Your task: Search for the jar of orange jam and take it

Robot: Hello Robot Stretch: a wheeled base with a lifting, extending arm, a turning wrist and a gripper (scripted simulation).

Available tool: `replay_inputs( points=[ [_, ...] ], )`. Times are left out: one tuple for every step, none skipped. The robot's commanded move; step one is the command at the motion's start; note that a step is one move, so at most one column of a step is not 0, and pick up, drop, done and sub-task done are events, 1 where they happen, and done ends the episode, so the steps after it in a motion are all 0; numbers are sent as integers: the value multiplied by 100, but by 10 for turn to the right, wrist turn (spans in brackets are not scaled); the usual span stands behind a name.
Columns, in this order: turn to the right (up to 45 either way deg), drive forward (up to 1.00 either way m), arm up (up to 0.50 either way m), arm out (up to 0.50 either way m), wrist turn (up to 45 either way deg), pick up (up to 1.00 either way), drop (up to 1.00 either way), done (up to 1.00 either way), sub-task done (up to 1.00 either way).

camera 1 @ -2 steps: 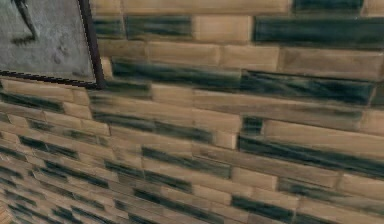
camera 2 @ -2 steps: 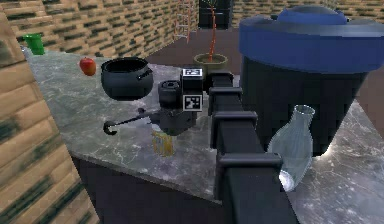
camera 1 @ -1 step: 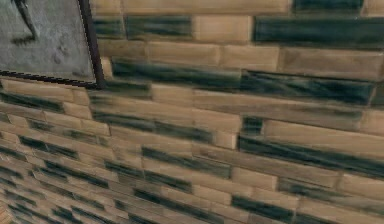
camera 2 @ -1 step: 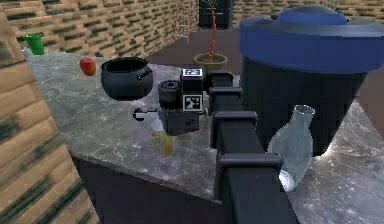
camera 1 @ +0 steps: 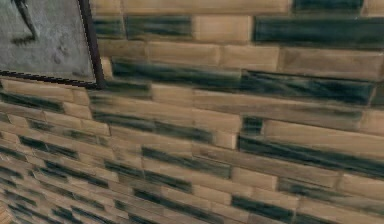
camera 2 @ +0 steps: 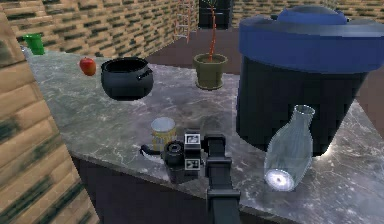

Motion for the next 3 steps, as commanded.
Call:
replay_inputs(
  points=[
    [0, 0, 0, 0, 0, 100, 0, 0, 0],
    [0, 0, 10, 0, 0, 0, 0, 0, 0],
    [0, 0, 0, 0, 0, 0, 0, 100, 0]
  ],
)
